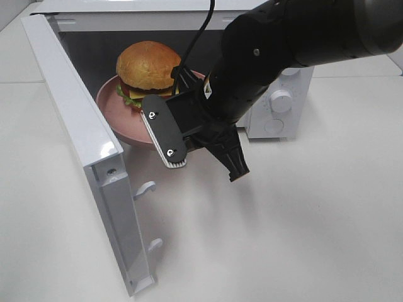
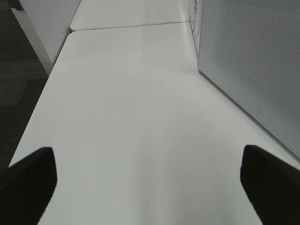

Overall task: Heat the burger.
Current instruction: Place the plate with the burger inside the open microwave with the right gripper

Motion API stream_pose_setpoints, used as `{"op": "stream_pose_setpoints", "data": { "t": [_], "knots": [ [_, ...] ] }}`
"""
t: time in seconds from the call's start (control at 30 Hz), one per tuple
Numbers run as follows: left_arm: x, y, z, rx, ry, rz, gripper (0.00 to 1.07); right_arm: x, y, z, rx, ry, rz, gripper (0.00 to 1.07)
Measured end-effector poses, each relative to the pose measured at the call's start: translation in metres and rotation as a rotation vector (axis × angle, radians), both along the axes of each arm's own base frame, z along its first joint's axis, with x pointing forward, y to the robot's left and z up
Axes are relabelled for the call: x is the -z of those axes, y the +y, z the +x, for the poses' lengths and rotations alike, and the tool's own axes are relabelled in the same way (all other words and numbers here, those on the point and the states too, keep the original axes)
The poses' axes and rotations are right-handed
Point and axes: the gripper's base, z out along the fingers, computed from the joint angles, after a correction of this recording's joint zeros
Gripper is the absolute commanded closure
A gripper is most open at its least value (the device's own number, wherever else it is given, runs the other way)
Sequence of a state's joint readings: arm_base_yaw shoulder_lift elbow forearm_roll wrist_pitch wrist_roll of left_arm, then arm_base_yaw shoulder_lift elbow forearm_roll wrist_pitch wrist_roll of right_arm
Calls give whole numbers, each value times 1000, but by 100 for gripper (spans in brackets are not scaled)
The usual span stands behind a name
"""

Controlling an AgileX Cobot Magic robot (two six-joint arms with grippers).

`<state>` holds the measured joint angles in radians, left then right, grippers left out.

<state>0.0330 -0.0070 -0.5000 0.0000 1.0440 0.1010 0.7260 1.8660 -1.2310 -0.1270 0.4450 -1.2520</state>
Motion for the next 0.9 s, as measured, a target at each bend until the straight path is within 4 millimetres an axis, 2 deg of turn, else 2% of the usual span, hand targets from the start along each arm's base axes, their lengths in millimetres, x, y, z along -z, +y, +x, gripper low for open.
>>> {"op": "stream_pose_setpoints", "data": {
  "t": [0.3,0.9],
  "knots": [
    [0,0,0,0,0,0,6,2,7,14,12,-1,-2,107],
    [0,0,0,0,0,0,6,6,35,52,24,-12,2,107]
  ]
}}
